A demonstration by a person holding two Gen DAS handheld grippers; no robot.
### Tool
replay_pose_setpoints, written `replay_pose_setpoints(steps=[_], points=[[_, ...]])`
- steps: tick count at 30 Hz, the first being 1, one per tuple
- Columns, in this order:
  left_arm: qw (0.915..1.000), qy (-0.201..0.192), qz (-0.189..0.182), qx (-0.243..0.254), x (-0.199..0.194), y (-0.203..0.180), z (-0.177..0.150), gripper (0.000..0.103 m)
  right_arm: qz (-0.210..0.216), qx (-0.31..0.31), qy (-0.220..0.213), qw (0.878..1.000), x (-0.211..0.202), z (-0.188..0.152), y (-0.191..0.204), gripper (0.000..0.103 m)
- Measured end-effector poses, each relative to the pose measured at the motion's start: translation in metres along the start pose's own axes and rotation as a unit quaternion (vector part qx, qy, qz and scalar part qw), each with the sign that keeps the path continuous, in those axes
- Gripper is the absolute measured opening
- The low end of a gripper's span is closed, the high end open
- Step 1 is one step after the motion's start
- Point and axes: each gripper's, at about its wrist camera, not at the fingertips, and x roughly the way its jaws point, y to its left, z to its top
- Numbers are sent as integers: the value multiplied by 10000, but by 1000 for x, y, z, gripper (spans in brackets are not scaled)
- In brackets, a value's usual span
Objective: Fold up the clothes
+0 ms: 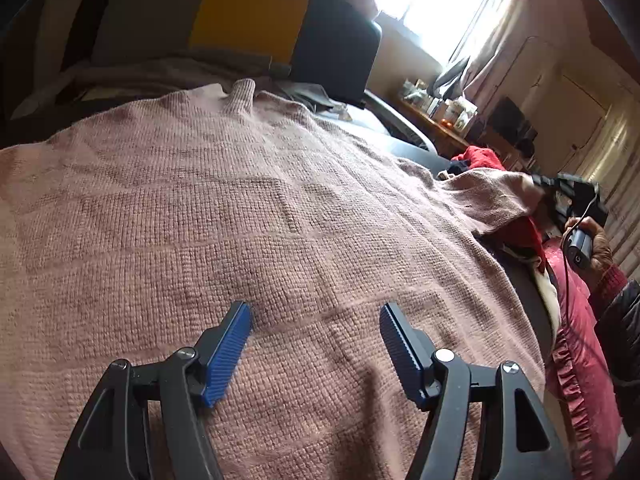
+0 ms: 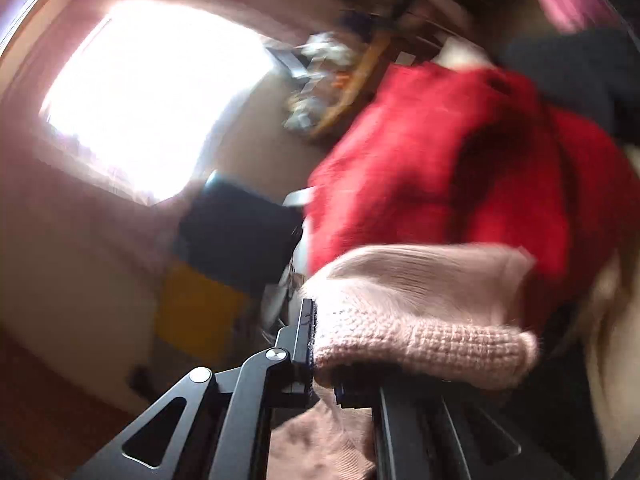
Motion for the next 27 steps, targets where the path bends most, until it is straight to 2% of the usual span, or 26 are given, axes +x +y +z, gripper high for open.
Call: replay_pose_setpoints(steps=[3,5,10,12,14,15,16,17,18,20,23,25,26,27], points=[[9995,-47,-95,-303,-1,6,10,68,77,-1213,531,9912,21,-21,56,8],[9989,-68,-119,-454,0,11,16,68,149,-2096,1083,9717,51,-62,98,8],[9974,-101,-240,-673,1,21,31,68,258,-3006,2171,9284,121,-172,150,8],[9975,-155,-278,-624,-1,20,39,68,175,-3402,2574,9043,142,-219,162,8],[9979,-211,-299,-528,-2,19,47,68,-1,-3843,2933,8754,151,-264,168,13],[9982,-236,-308,-460,-2,17,51,68,-57,-4009,3064,8634,156,-279,168,24],[9985,-252,-314,-380,-2,16,55,68,6,-4144,3125,8548,150,-292,167,45],[9987,-264,-312,-298,-1,14,59,68,74,-4219,3070,8531,144,-296,168,59],[9990,-275,-299,-197,0,12,63,68,141,-4291,3008,8516,137,-298,170,62],[9995,-236,-174,105,8,4,71,68,287,-4063,2929,8650,120,-291,163,64],[9962,-165,3,858,23,-20,81,69,337,-3840,2648,8839,91,-277,154,70],[9908,-119,94,1342,33,-39,87,73,144,-3750,2469,8934,63,-268,136,85],[9875,-83,123,1572,40,-50,90,78,51,-3730,2459,8946,62,-268,131,96],[9841,-54,135,1771,47,-60,94,82,-58,-3717,2501,8940,55,-266,123,100]])
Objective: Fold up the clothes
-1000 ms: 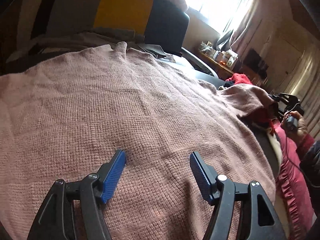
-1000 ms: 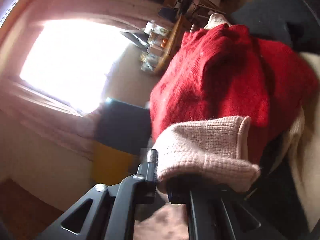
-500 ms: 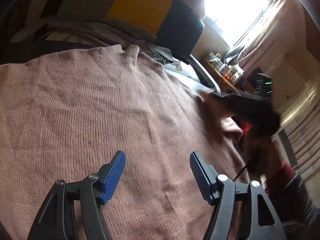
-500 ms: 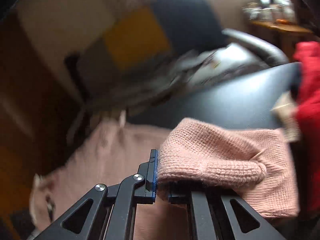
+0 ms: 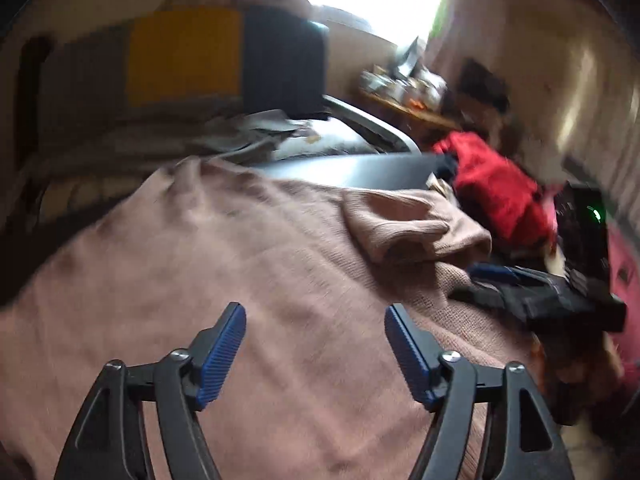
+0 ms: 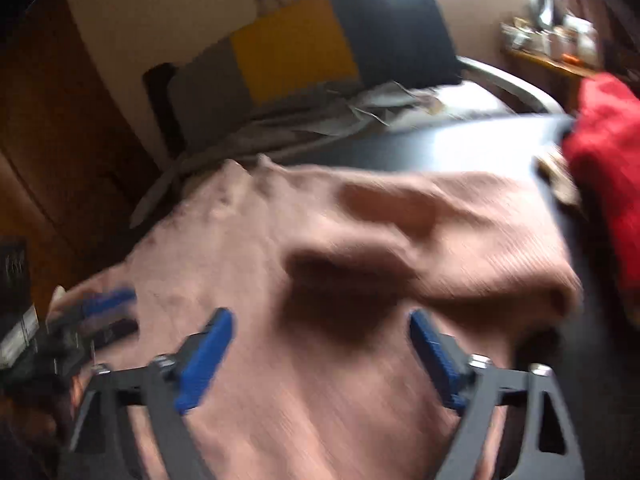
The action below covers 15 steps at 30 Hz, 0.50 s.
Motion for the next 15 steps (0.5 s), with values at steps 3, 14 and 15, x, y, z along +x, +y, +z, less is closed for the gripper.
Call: replay_pose_setpoints(steps=[3,14,15], points=[[9985,125,-30,534,27,-25,20,85,-40,15,194,9998,-8,-31,-16,103],[9878,896,37,1272,112,-63,56,65,703,579,-295,9954,-23,-40,-31,103],[9888,925,62,1167,117,-61,58,62,790,663,-338,9941,-24,-41,-34,103]])
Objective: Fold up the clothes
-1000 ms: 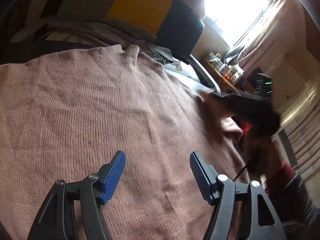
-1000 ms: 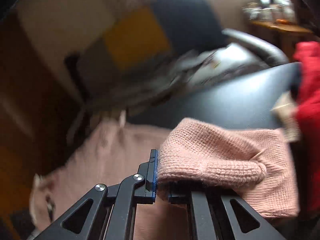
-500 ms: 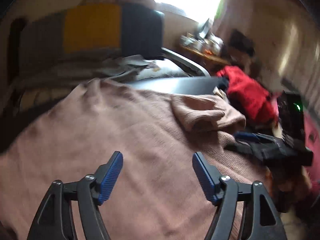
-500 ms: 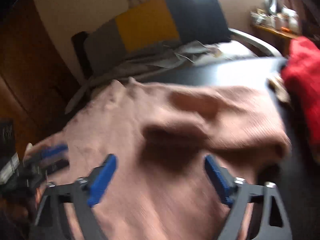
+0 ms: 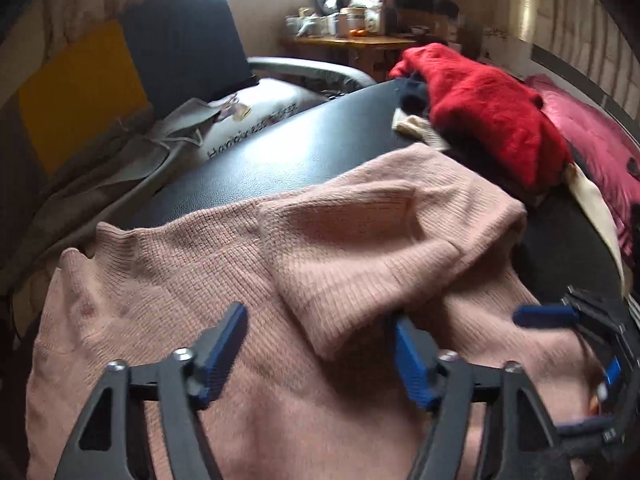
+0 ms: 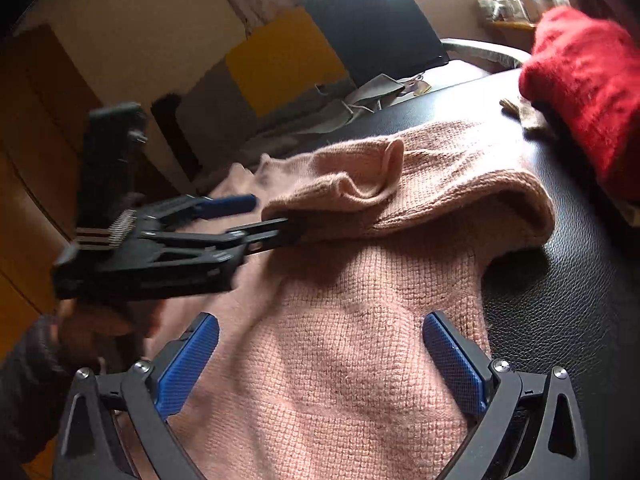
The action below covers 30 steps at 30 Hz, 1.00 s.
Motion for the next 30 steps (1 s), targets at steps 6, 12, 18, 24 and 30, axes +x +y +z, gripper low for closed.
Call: replay_pose_setpoints(steps=[6,12,18,24,30], points=[[9945,259,-290,-977,22,23,7,56,15,26,-26,10000,-1,-2,1,103],[9983,127,100,-553,24,4,11,31,41,16,-29,10000,7,1,0,103],[9967,-274,177,-739,4,10,9,5,-114,-84,21,9999,12,3,4,103],[9718,-987,-584,-2062,-42,80,1,5,-306,-213,102,9993,16,3,8,103],[9577,-1538,-666,-2340,-92,128,-11,5,18,131,119,9998,17,15,11,103]])
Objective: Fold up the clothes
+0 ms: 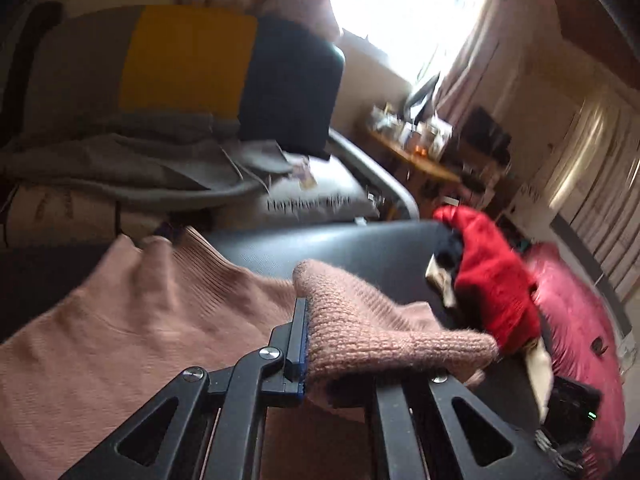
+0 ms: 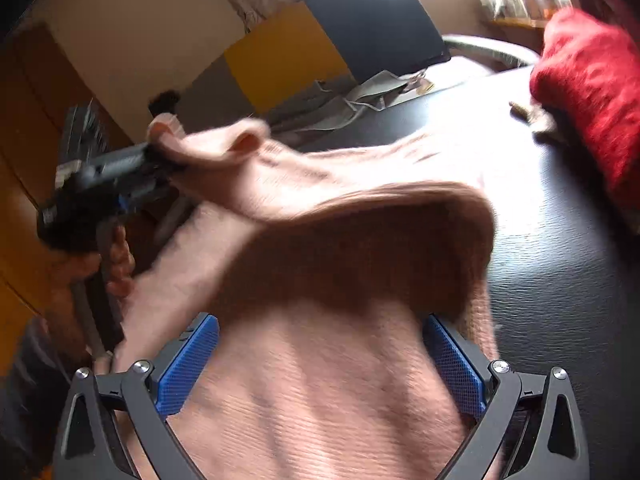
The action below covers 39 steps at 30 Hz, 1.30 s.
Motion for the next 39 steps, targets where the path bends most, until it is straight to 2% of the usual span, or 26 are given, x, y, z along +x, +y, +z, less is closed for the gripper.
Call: replay_pose_setpoints(steps=[4,7,9,12,14,18,20,21,23,24,26,27,28,29,30,31,32,34,36,39], points=[[9992,-242,-68,-308,-29,24,3,5,448,547,-216,9973,5,17,1,103],[9975,-294,-38,-646,-42,44,-11,5,461,542,-351,9968,14,30,10,103],[9951,-306,-16,-939,-48,61,-25,5,312,475,-342,9978,24,34,14,103],[9892,-181,-35,-1457,-50,89,-57,5,103,493,-213,9985,39,31,11,103],[9839,14,-51,-1785,-47,107,-81,6,142,249,-386,9988,41,21,11,103],[9703,257,-25,-2404,-42,133,-114,19,366,400,-441,9976,42,20,3,103],[9715,268,149,-2351,-43,135,-119,25,478,477,-489,9965,41,21,-1,103],[9760,291,306,-2137,-44,130,-117,26,496,484,-499,9963,41,21,-1,103],[9850,362,730,-1520,-45,113,-110,33,531,497,-517,9960,42,20,-1,103],[9881,385,989,-1113,-45,103,-104,34,538,503,-524,9959,42,21,-2,103],[9878,365,1460,-401,-46,84,-95,35,552,508,-536,9957,42,20,-1,103],[9867,288,1563,-339,-49,83,-94,37,559,511,-543,9957,41,20,-1,103],[9866,184,1509,-598,-56,89,-93,36,570,516,-550,9955,40,19,-1,103],[9852,111,1308,-1103,-62,102,-96,36,582,521,-556,9954,39,18,-2,103],[9766,54,984,-1911,-68,122,-105,36,593,526,-563,9953,38,17,-2,103],[9636,10,715,-2577,-72,137,-115,35,601,530,-568,9952,38,16,-2,103],[9510,-55,518,-3049,-76,148,-128,32,606,532,-572,9951,37,16,-2,103],[9355,-190,375,-3507,-85,161,-150,32,606,532,-575,9951,37,16,-2,103],[9282,-350,218,-3697,-95,167,-164,34,610,532,-579,9950,36,15,-3,103],[9287,-417,292,-3674,-105,169,-171,34,613,536,-585,9950,36,16,-2,103]])
